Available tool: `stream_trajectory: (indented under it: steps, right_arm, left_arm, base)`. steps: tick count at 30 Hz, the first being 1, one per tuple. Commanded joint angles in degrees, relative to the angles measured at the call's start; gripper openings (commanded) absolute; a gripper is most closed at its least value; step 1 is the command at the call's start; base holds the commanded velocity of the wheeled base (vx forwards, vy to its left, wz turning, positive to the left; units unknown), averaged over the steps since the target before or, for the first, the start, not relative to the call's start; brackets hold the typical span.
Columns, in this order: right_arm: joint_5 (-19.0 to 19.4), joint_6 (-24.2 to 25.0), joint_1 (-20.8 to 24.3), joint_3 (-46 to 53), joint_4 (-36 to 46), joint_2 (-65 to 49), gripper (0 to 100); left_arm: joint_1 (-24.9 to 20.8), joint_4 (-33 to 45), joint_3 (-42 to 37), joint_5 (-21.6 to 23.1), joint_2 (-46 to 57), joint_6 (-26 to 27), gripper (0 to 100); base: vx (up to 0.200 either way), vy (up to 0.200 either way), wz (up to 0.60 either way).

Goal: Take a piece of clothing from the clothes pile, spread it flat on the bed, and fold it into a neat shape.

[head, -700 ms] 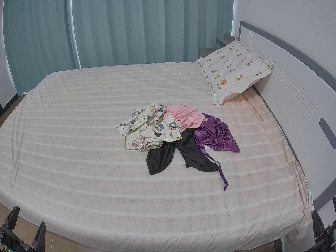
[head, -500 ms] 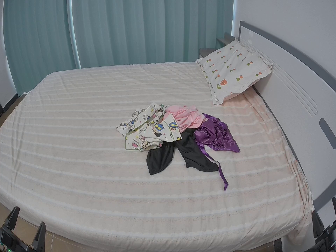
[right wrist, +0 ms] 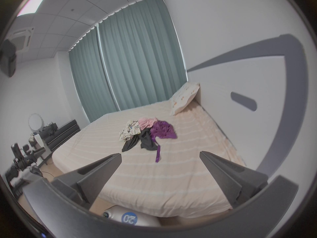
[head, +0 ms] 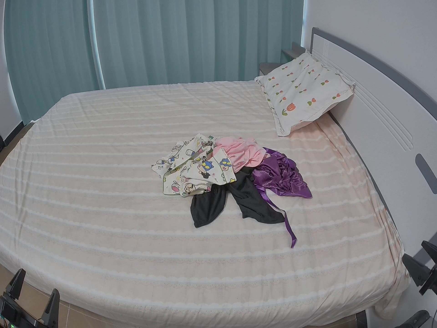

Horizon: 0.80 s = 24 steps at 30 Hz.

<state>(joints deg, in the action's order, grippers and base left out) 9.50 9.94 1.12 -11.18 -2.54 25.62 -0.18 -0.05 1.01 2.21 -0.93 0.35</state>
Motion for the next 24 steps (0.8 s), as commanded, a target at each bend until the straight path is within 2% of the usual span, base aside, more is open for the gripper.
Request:
stream_trajectory:
  steps: [1,2,6,7,8,14,21,24]
  right_arm:
    - [7.73,7.99,3.27,-5.96,-11.61,39.68,100]
    - [7.47,9.66,4.77,-6.31,-16.71,46.01,100]
    - [6.94,13.18,7.05,-7.81,-26.03,57.96,100]
    - [6.94,13.18,7.05,-7.81,-26.03,57.96,100]
    - [6.59,15.64,7.4,-9.04,-28.75,62.0,100]
    - [3.69,23.46,11.27,-15.98,-31.04,73.08,100]
    - [-2.11,35.15,17.69,-28.37,-31.04,86.79,100]
    - [-3.87,38.49,19.62,-32.85,-30.95,90.92,100]
  left_arm:
    - [0.01,-0.04,-0.92,-0.01,0.93,0.0,100]
    - [0.01,-0.04,-0.92,-0.01,0.93,0.0,100]
    - [0.01,-0.04,-0.92,-0.01,0.93,0.0,100]
    - [0.01,-0.04,-0.92,-0.01,0.93,0.0,100]
    - [0.01,-0.04,-0.92,-0.01,0.93,0.0,100]
    - [0.01,-0.04,-0.92,-0.01,0.93,0.0,100]
    - [0.01,-0.04,-0.92,-0.01,0.93,0.0,100]
    - [0.01,-0.04,-0.92,-0.01,0.93,0.0,100]
  base:
    - [0.0,0.0,0.0]
    - [0.0,0.0,0.0]
    - [0.0,0.0,0.0]
    - [0.0,0.0,0.0]
    - [0.0,0.0,0.0]
    - [0.0,0.0,0.0]
    - [0.0,0.0,0.0]
    - [0.0,0.0,0.0]
